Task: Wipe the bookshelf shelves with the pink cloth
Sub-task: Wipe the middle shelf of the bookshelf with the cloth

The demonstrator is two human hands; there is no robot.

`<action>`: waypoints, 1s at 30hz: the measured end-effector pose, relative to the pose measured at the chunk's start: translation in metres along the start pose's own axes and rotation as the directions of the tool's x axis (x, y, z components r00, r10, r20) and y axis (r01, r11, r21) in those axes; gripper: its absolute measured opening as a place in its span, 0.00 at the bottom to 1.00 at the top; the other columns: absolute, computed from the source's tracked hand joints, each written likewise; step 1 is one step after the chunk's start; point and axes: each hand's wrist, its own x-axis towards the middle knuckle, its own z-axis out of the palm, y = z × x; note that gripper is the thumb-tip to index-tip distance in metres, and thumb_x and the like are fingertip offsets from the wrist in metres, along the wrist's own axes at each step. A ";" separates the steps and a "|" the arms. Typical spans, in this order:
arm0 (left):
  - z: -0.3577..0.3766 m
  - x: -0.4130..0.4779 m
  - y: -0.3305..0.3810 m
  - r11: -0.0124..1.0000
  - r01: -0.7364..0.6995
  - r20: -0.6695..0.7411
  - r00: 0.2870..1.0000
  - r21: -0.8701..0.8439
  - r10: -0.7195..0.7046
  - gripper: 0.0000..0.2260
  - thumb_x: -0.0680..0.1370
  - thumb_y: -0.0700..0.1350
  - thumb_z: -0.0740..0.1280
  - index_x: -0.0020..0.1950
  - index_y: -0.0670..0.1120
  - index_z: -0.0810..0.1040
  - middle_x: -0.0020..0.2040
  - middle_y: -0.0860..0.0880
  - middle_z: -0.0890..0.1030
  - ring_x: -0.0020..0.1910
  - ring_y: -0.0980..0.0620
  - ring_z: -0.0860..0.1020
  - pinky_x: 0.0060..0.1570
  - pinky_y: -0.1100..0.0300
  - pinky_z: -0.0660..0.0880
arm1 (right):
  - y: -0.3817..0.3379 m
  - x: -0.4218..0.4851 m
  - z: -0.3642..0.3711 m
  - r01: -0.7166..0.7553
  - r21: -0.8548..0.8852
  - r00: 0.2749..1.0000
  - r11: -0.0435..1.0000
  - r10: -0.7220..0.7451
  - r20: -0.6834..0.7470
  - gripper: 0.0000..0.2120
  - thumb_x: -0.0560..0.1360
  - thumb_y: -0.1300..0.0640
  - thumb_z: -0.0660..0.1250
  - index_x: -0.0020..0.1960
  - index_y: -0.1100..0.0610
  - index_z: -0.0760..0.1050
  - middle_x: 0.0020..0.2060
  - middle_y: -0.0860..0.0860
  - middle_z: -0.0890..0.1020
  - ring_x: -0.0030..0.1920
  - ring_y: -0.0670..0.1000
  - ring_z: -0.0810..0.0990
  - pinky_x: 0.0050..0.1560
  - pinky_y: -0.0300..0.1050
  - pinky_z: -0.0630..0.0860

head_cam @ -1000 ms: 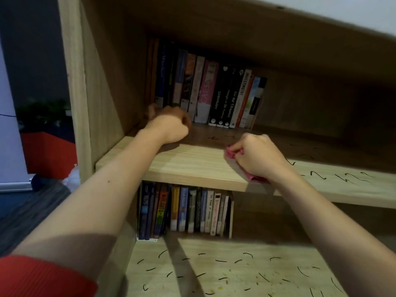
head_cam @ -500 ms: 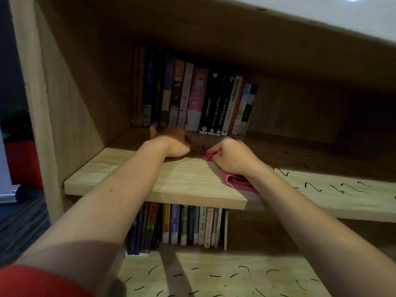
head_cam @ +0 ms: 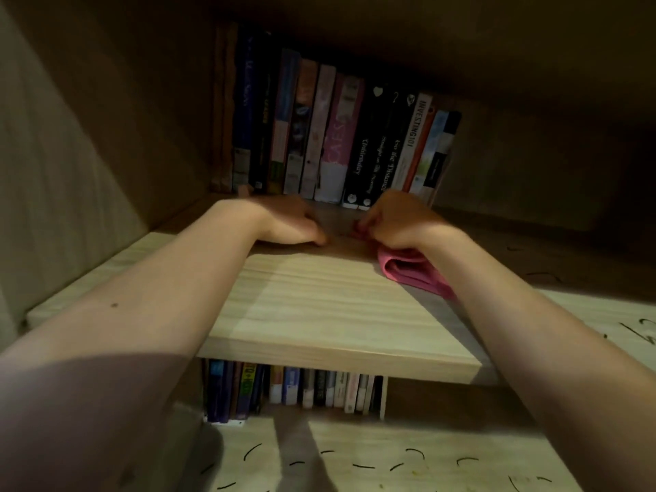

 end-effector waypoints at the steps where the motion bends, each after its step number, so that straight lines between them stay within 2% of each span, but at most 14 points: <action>1: -0.001 -0.002 0.002 1.000 0.009 0.003 1.000 -0.001 -0.009 0.33 0.61 0.65 0.58 0.65 0.60 0.72 0.68 0.52 0.71 0.67 0.47 0.68 0.69 0.42 0.58 | -0.004 0.001 0.003 0.000 -0.046 1.000 0.999 -0.001 -0.010 0.13 0.76 0.59 0.62 0.60 0.55 0.77 0.56 0.55 0.79 0.58 0.58 0.76 0.58 0.52 0.74; 5: -0.002 -0.005 0.003 1.000 -0.003 0.031 1.000 0.015 0.003 0.31 0.55 0.69 0.58 0.56 0.63 0.75 0.60 0.53 0.77 0.60 0.48 0.73 0.66 0.40 0.60 | -0.022 -0.002 0.004 0.141 0.066 0.989 0.988 -0.144 0.045 0.15 0.76 0.62 0.62 0.58 0.51 0.80 0.55 0.49 0.81 0.56 0.51 0.77 0.56 0.41 0.73; 6: -0.001 -0.005 0.001 1.000 0.006 0.028 1.000 0.013 -0.006 0.30 0.57 0.69 0.58 0.56 0.63 0.75 0.61 0.53 0.76 0.61 0.47 0.73 0.66 0.41 0.61 | -0.017 -0.002 0.002 0.133 0.084 0.989 0.988 -0.138 0.048 0.15 0.77 0.62 0.62 0.58 0.52 0.80 0.55 0.49 0.81 0.55 0.51 0.78 0.57 0.41 0.73; 8: -0.002 -0.005 0.000 0.999 0.020 0.018 1.000 -0.037 -0.020 0.26 0.66 0.67 0.63 0.62 0.60 0.74 0.65 0.53 0.74 0.63 0.47 0.71 0.67 0.44 0.62 | -0.001 0.001 -0.003 0.065 0.062 0.997 0.996 -0.067 0.024 0.13 0.77 0.62 0.63 0.59 0.54 0.80 0.55 0.51 0.82 0.55 0.53 0.79 0.59 0.46 0.75; 10: -0.004 -0.004 -0.001 0.995 0.023 0.022 1.000 -0.094 -0.021 0.23 0.72 0.62 0.65 0.64 0.56 0.74 0.63 0.53 0.74 0.61 0.49 0.72 0.66 0.49 0.65 | 0.006 0.001 -0.003 0.029 0.014 1.000 0.999 -0.029 0.004 0.13 0.77 0.62 0.63 0.58 0.55 0.80 0.56 0.53 0.81 0.56 0.54 0.79 0.60 0.49 0.75; 12: -0.004 -0.006 0.001 0.995 0.004 0.053 0.999 -0.100 0.001 0.23 0.71 0.61 0.67 0.63 0.54 0.75 0.60 0.53 0.76 0.58 0.50 0.74 0.64 0.52 0.68 | -0.003 0.001 0.001 0.087 0.005 0.996 0.996 -0.087 0.011 0.13 0.77 0.62 0.62 0.58 0.52 0.80 0.57 0.51 0.81 0.57 0.53 0.78 0.60 0.46 0.74; 14: -0.005 -0.010 0.004 0.997 -0.013 0.063 0.998 -0.079 0.018 0.30 0.64 0.66 0.68 0.63 0.54 0.75 0.59 0.52 0.77 0.56 0.51 0.75 0.63 0.52 0.69 | -0.016 -0.001 0.003 0.168 0.028 0.985 0.985 -0.168 0.024 0.15 0.77 0.62 0.62 0.59 0.50 0.80 0.57 0.48 0.81 0.57 0.50 0.77 0.58 0.40 0.72; 16: -0.006 -0.012 0.005 0.998 0.002 0.076 0.997 -0.067 0.003 0.33 0.63 0.67 0.67 0.65 0.55 0.74 0.62 0.53 0.76 0.59 0.51 0.74 0.65 0.52 0.67 | -0.016 -0.001 -0.001 0.182 0.048 0.982 0.982 -0.184 0.035 0.15 0.77 0.63 0.62 0.59 0.51 0.80 0.55 0.47 0.81 0.54 0.49 0.77 0.55 0.38 0.72; 18: -0.006 -0.012 0.006 0.996 0.028 0.110 0.994 -0.079 -0.019 0.29 0.72 0.63 0.66 0.70 0.54 0.69 0.68 0.52 0.70 0.67 0.49 0.69 0.68 0.56 0.61 | -0.004 0.000 -0.006 0.123 0.050 0.992 0.991 -0.124 0.035 0.13 0.77 0.63 0.63 0.58 0.54 0.80 0.54 0.49 0.82 0.52 0.49 0.78 0.54 0.39 0.73; 21: -0.007 -0.013 0.006 0.995 0.042 0.086 0.996 -0.093 -0.034 0.28 0.73 0.62 0.65 0.71 0.53 0.67 0.69 0.51 0.69 0.68 0.49 0.67 0.64 0.57 0.61 | 0.001 -0.001 -0.006 0.081 0.001 0.996 0.997 -0.081 0.026 0.13 0.77 0.63 0.63 0.58 0.54 0.80 0.55 0.51 0.82 0.53 0.52 0.79 0.55 0.42 0.75; 24: -0.006 -0.014 0.005 0.998 0.001 0.065 0.998 -0.068 0.004 0.23 0.71 0.62 0.66 0.63 0.54 0.75 0.61 0.52 0.76 0.57 0.50 0.74 0.62 0.54 0.68 | -0.014 -0.005 -0.005 0.171 0.071 0.983 0.983 -0.175 0.056 0.15 0.76 0.64 0.62 0.57 0.50 0.80 0.48 0.45 0.80 0.48 0.46 0.77 0.42 0.28 0.71; 26: -0.006 -0.014 0.005 0.997 -0.017 0.070 0.997 -0.070 0.022 0.22 0.73 0.60 0.66 0.63 0.52 0.75 0.60 0.51 0.77 0.57 0.50 0.75 0.62 0.54 0.69 | -0.016 -0.007 -0.009 0.160 0.121 0.983 0.980 -0.170 0.071 0.16 0.75 0.64 0.63 0.56 0.49 0.81 0.44 0.44 0.79 0.43 0.45 0.77 0.36 0.24 0.69; 28: -0.006 -0.014 0.008 0.996 -0.016 0.092 0.996 -0.084 0.024 0.24 0.75 0.59 0.64 0.68 0.52 0.71 0.67 0.51 0.72 0.65 0.50 0.70 0.65 0.56 0.64 | -0.008 -0.003 -0.010 0.094 0.118 0.993 0.988 -0.102 0.058 0.13 0.75 0.64 0.64 0.55 0.52 0.81 0.45 0.46 0.82 0.43 0.44 0.77 0.42 0.27 0.72; 30: -0.007 -0.016 0.009 0.996 0.005 0.119 0.993 -0.092 0.006 0.27 0.76 0.60 0.62 0.72 0.52 0.65 0.72 0.51 0.66 0.70 0.50 0.65 0.68 0.55 0.58 | -0.004 0.002 -0.007 0.030 0.040 0.999 0.999 -0.032 0.031 0.11 0.76 0.62 0.63 0.55 0.57 0.81 0.51 0.52 0.82 0.48 0.49 0.79 0.55 0.41 0.76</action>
